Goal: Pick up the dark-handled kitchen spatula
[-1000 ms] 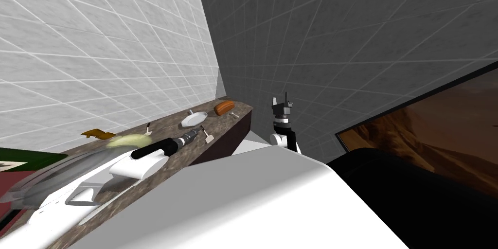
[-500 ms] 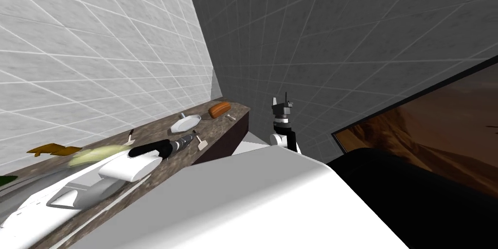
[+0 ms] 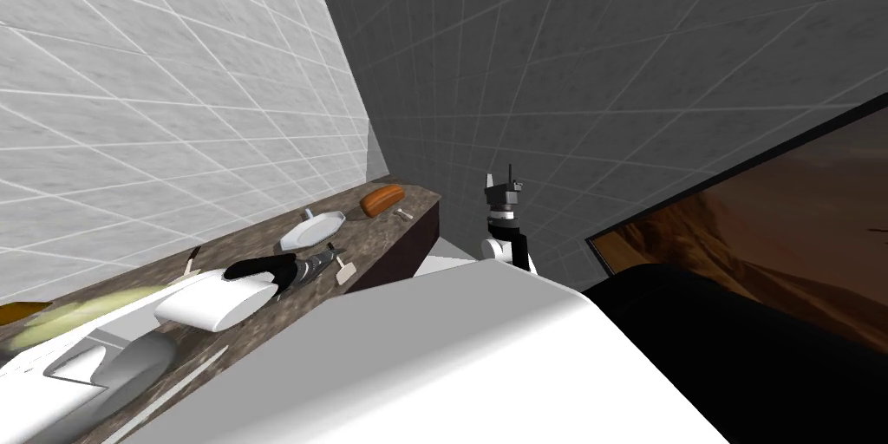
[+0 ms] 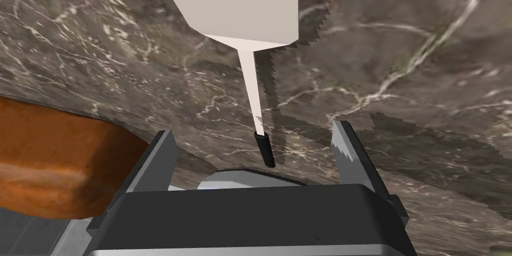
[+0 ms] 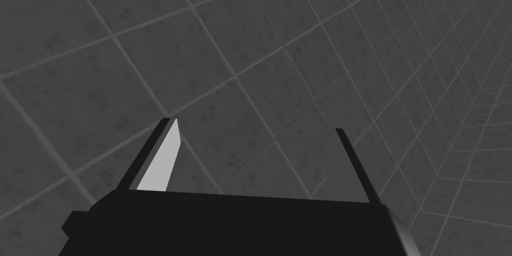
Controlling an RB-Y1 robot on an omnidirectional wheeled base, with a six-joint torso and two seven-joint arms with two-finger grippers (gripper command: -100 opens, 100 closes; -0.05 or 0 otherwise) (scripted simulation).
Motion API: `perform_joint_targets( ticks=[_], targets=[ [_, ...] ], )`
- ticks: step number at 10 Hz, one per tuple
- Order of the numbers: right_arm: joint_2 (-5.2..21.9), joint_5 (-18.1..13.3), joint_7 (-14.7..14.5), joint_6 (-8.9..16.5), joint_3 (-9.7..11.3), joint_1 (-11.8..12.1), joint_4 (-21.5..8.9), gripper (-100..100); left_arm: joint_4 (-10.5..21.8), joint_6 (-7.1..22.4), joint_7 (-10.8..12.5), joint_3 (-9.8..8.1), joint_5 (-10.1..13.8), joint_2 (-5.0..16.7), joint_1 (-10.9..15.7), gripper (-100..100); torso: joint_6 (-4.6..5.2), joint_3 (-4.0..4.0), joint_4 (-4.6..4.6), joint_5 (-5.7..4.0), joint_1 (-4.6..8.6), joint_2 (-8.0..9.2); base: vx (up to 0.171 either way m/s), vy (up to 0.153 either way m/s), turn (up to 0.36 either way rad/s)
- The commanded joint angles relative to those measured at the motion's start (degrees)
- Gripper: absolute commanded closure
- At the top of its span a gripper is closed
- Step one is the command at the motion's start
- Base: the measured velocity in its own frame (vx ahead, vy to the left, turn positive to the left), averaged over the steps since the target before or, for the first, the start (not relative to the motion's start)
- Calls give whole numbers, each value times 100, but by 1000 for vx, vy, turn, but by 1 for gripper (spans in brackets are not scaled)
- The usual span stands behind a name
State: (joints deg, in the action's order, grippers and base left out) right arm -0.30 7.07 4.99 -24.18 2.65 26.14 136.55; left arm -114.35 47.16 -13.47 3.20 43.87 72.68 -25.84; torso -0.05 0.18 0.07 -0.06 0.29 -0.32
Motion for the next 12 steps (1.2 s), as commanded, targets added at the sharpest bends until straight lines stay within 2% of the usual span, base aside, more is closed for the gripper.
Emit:
perform_joint_targets(
  ticks=[1, 5, 7, 8, 9, 10, 12],
  targets=[
    [0, 0, 0, 0, 0, 0, 0, 0, 39, 172, -47, -23, 143, 135, -76, -100, 0, 0, 0, 0, 0, 0, 81, -56, -42],
    [0, 0, 0, 0, 0, 0, 0, 0, 173, 832, -163, 16, 600, 608, -294, -100, -1, 1, 0, 1, -3, -1, 87, -60, -87],
    [0, 0, 0, 0, 0, 0, 0, 0, 211, 1029, -196, 27, 737, 742, -363, -100, -2, -3, -1, 1, -6, 7, 62, -42, -54],
    [0, 0, 0, 0, 0, 0, 0, 0, 189, 966, -164, 41, 666, 681, -325, -100, -2, -7, -3, 2, -11, 14, 21, -14, -6],
    [0, 0, 0, 0, -1, 0, 0, 0, 196, 990, -172, 46, 674, 686, -322, 0, -4, -14, -5, 4, -18, 26, 0, 0, 0],
    [0, 0, 0, 0, -1, -1, 0, 0, 377, 876, -219, 152, 538, 512, -317, -100, -4, -19, -7, 5, -23, 34, 10, 5, -100],
    [1, 0, 0, 0, -1, -1, 0, 0, 558, 766, -267, 258, 404, 338, -312, -100, -3, -19, -7, 8, -30, 34, 16, 12, -92]
  ],
)
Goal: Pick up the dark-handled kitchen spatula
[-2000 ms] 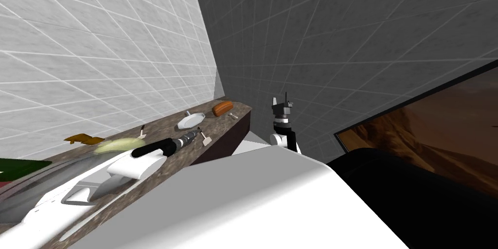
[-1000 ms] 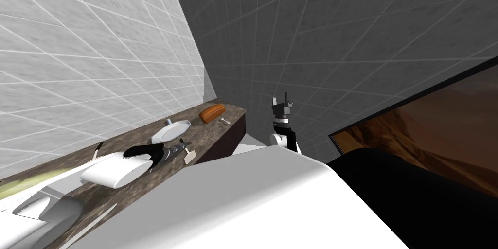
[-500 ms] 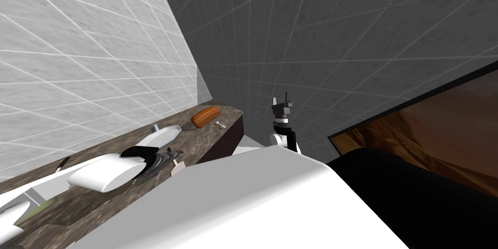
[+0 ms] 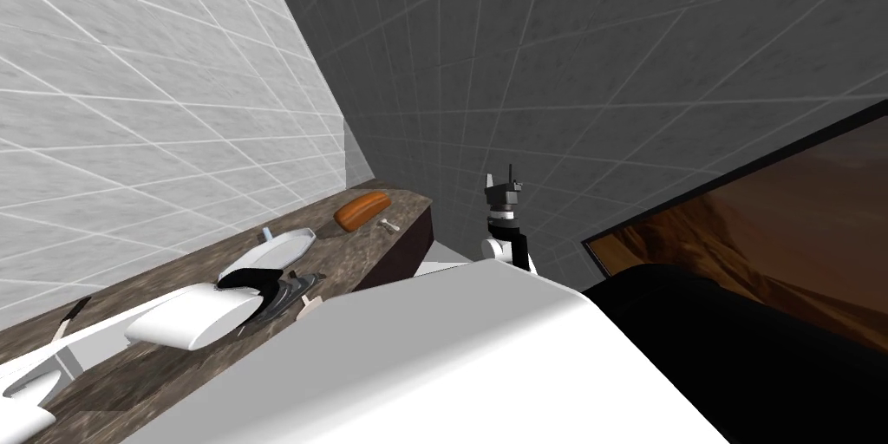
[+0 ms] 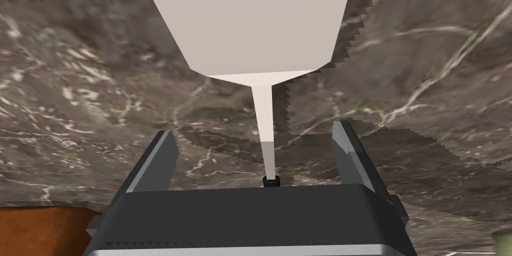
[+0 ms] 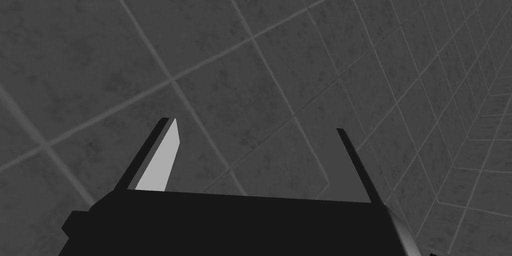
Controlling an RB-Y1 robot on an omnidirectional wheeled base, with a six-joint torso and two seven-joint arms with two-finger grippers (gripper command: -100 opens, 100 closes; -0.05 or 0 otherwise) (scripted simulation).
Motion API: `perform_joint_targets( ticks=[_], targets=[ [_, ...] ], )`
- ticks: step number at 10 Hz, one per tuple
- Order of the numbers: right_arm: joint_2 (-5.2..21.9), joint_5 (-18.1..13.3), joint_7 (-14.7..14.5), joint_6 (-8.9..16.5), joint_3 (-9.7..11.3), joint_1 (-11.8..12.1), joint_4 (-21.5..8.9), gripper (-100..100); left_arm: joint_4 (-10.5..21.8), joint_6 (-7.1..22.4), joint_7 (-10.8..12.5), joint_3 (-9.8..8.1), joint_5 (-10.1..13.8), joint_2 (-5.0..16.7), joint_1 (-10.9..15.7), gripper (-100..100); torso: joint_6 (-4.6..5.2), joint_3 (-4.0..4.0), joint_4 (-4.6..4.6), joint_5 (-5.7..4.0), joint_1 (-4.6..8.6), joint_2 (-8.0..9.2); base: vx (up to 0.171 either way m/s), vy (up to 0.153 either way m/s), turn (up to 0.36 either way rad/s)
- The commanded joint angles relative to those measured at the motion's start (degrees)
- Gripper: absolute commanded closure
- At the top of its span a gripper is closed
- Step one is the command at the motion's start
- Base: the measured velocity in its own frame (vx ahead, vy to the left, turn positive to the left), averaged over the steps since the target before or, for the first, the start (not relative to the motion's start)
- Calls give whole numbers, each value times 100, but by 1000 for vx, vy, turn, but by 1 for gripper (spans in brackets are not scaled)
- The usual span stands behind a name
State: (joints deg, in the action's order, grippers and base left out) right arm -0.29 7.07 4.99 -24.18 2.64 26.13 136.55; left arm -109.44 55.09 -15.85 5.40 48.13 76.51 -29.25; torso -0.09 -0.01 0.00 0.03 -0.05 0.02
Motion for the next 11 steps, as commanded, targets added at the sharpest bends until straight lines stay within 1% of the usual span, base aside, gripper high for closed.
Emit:
perform_joint_targets(
  ticks=[1, 2, 6, 7, 8, 9, 10, 11],
  targets=[
    [0, 0, 0, 0, 0, 0, 0, 0, 0, 0, 0, 0, 0, 0, 0, -100, 0, 0, 0, 0, 0, 0, 6, 6, -4],
    [0, 0, 0, 0, 0, 0, 0, 0, 12, -15, -9, 9, -7, -9, 1, 100, 1, 2, 1, 5, -8, -2, 0, 0, 0],
    [0, 0, 0, 0, 0, 0, 0, 0, 12, -12, -8, 7, -6, -7, 1, 100, 3, 3, 2, 8, -10, -4, -1, 1, 3],
    [0, 0, 0, 0, 0, 0, 0, 0, 12, -12, -8, 7, -6, -8, 1, 0, 3, 3, 2, 8, -10, -4, 0, 0, 0],
    [0, 0, 0, 0, 0, 0, 0, 0, -150, 105, 28, -90, 139, 163, 24, 100, 3, 3, 2, 8, -10, -4, -10, -6, 120],
    [0, 0, 0, 0, 0, 0, 0, 0, -259, 171, 57, -153, 220, 268, 21, 100, -1, 0, 0, 3, -6, 0, -18, -10, 122],
    [0, 0, 0, 0, 0, 0, 0, 0, -200, 90, 32, -148, 180, 221, -40, 100, 0, -2, -1, 3, -3, 5, -8, -5, 19],
    [0, 0, 0, 0, 0, 0, 0, 0, -212, 103, 35, -161, 193, 236, -42, 0, 2, 0, 1, 7, -6, 2, 0, 0, 0]
  ],
)
